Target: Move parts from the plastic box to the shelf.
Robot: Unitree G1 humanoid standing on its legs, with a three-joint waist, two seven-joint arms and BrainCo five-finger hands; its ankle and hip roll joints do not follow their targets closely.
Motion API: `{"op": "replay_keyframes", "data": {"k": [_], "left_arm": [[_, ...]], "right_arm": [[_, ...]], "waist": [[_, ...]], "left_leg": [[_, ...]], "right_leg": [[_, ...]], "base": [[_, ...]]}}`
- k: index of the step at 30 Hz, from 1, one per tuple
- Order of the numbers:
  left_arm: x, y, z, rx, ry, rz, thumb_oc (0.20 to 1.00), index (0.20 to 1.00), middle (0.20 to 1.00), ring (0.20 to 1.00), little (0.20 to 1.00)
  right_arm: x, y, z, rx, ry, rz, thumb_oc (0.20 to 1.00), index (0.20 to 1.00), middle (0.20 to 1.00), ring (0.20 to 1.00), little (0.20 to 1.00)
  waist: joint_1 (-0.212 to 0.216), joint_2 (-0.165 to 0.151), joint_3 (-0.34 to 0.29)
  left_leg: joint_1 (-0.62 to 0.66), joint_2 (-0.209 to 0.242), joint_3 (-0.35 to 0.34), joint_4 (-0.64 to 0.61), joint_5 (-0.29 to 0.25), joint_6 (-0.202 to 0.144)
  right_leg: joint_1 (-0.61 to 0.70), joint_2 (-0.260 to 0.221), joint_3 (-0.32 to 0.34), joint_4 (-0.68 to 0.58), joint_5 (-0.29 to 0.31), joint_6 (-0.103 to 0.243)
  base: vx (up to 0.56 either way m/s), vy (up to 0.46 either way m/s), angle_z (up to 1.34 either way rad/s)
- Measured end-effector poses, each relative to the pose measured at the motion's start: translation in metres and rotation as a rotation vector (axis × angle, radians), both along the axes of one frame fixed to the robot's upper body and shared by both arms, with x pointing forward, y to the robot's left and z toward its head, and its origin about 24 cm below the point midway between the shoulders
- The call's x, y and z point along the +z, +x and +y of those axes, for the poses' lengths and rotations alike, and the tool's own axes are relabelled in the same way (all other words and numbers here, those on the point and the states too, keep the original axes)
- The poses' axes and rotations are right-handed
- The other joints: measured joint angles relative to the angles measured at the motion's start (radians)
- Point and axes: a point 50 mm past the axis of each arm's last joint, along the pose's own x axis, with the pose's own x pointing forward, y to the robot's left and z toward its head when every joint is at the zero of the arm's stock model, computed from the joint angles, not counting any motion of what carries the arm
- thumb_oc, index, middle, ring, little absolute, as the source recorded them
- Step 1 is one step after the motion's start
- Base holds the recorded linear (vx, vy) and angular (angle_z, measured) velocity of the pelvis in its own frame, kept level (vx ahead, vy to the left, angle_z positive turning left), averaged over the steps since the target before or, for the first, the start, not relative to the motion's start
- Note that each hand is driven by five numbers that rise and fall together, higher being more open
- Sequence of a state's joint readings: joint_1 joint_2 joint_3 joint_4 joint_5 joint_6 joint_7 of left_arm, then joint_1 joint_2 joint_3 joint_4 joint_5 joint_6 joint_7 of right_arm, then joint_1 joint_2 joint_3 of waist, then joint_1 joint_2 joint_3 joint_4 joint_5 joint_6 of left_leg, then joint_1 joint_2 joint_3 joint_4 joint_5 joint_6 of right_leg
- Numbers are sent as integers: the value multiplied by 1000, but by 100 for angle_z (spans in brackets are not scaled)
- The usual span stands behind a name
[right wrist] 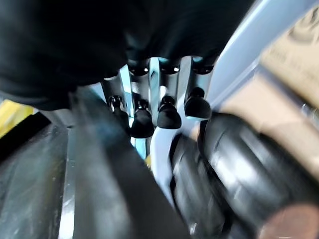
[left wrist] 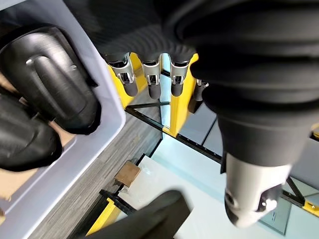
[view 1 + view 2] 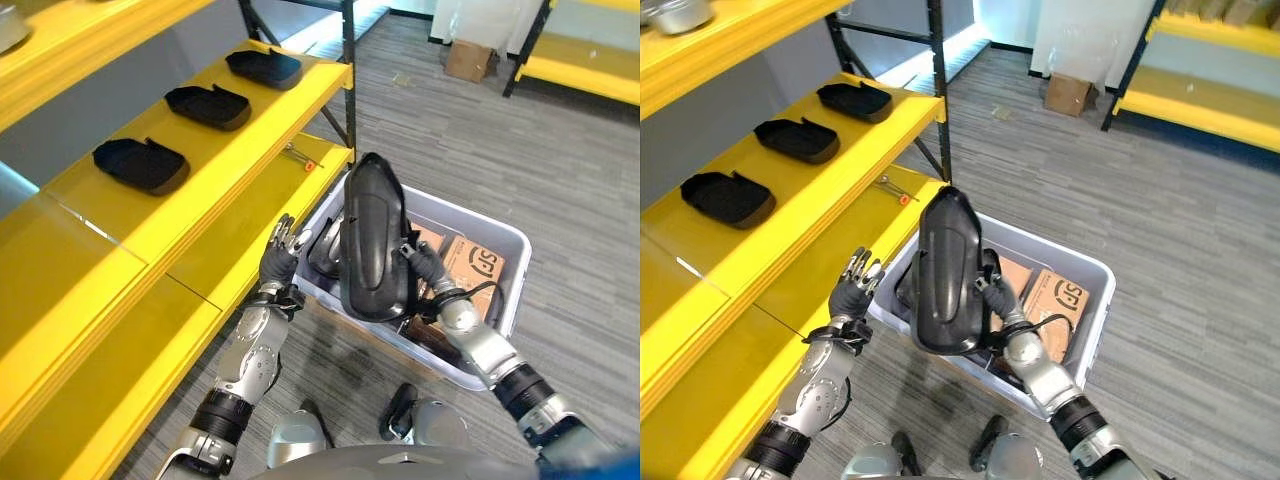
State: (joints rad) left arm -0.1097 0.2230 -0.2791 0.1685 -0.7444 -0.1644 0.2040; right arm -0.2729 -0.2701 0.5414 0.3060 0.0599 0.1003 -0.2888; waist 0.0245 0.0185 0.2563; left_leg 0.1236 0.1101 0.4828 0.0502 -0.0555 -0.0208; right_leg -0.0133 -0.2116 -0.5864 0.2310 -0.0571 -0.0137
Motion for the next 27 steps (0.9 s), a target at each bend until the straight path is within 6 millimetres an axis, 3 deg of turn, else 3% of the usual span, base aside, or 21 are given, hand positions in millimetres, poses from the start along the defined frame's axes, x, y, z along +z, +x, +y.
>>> {"op": "replay_keyframes", "data": {"k": [2, 5, 7, 11, 15, 17, 19, 20, 22, 23, 24, 25, 26, 27], "left_arm": [[-2, 1, 5, 48, 35, 8, 1000, 1000, 1000, 1000, 1000], [-1, 1, 11, 88, 79, 5, 1000, 1000, 1000, 1000, 1000], [-2, -4, 27, 133, 96, 14, 1000, 1000, 1000, 1000, 1000], [12, -23, 55, 165, 130, -24, 1000, 1000, 1000, 1000, 1000], [16, -25, 59, 148, 140, -27, 1000, 1000, 1000, 1000, 1000], [15, -21, 52, 95, 143, -15, 1000, 1000, 1000, 1000, 1000], [15, -14, 33, 7, 139, -14, 1000, 1000, 1000, 1000, 1000], [14, -9, 18, -83, 140, -13, 1000, 1000, 1000, 1000, 1000], [10, -12, 20, -99, 149, 5, 1000, 1000, 1000, 1000, 1000], [8, -14, 19, -103, 149, 17, 1000, 1000, 1000, 1000, 1000], [5, -16, 20, -103, 153, 30, 1000, 1000, 1000, 1000, 1000], [3, -16, 10, -132, 133, 42, 1000, 1000, 1000, 1000, 1000], [-1, -17, 3, -150, 119, 55, 1000, 1000, 1000, 1000, 1000], [-7, -19, -9, -186, 104, 80, 1000, 1000, 1000, 1000, 1000]], "right_arm": [[-1, -3, 15, 32, 35, 13, 200, 200, 200, 200, 200], [0, -4, 18, 54, 30, 11, 200, 200, 200, 200, 200], [0, -5, 21, 69, 31, 11, 200, 200, 200, 200, 200], [2, -3, 15, 51, 22, 4, 200, 200, 200, 200, 200], [9, 1, 25, 58, 50, -17, 200, 200, 200, 200, 200], [13, 3, 30, 62, 68, -30, 200, 200, 200, 200, 200], [13, 3, 26, 47, 56, -32, 200, 200, 200, 200, 200], [8, -1, 15, 5, 43, -25, 200, 200, 200, 200, 200], [10, -1, 14, 5, 51, -31, 200, 200, 200, 200, 200], [12, 0, 13, 5, 61, -32, 200, 200, 200, 200, 200], [13, 0, 10, 0, 74, -29, 200, 200, 200, 200, 200], [13, -1, 2, -10, 69, -29, 200, 200, 200, 200, 200], [13, -2, -1, -12, 70, -31, 200, 200, 200, 200, 200], [12, -4, -9, -39, 62, -30, 200, 200, 200, 200, 200]], "waist": [[20, 11, -19], [51, 18, -37], [78, 12, -41], [138, 10, -39], [191, 0, -29], [184, -7, -8], [161, -11, 7], [102, -4, 13], [115, -19, 20], [111, -23, 19], [84, -19, 23], [62, -17, 25], [39, -19, 26], [11, -15, 29]], "left_leg": [[-2, -27, -7, 3, -13, 22], [-4, -61, -29, -10, -11, 47], [-15, -77, -41, -14, -6, 57], [-40, -97, -83, -17, 1, 71], [-38, -120, -110, -33, 6, 80], [-56, -128, -152, -31, -5, 90], [-70, -148, -266, -32, 17, 127], [-59, -142, -386, -60, 59, 145], [-31, -142, -413, -103, 81, 145], [-27, -148, -422, -107, 73, 156], [-13, -153, -440, -117, 69, 160], [8, -167, -475, -116, 53, 160], [24, -175, -505, -114, 43, 159], [35, -181, -572, -85, 15, 156]], "right_leg": [[12, -15, 13, -27, 31, 15], [35, -34, 17, -70, 68, 44], [39, -41, 14, -99, 90, 56], [47, -55, -24, -131, 131, 50], [62, -77, -36, -134, 155, 73], [74, -91, -23, -124, 161, 76], [57, -111, 114, -17, 164, 85], [29, -55, 301, 97, 84, 132], [-23, 31, 379, 117, 11, 160], [-55, 67, 379, 111, 0, 157], [-110, 136, 382, 65, -4, 147], [-170, 190, 442, 11, 20, 119], [-204, 218, 503, -46, 55, 125], [-243, 268, 629, -66, 75, 127]], "base": [[8, 363, 21], [-32, 281, 28], [-67, 308, 25], [-72, 258, 37], [-19, 191, 31], [46, 126, 63], [106, 73, 175], [123, 17, 214], [159, -14, 109], [256, -65, 30], [235, -75, 46], [313, -135, 65], [255, -146, 107], [246, -166, 107]]}}
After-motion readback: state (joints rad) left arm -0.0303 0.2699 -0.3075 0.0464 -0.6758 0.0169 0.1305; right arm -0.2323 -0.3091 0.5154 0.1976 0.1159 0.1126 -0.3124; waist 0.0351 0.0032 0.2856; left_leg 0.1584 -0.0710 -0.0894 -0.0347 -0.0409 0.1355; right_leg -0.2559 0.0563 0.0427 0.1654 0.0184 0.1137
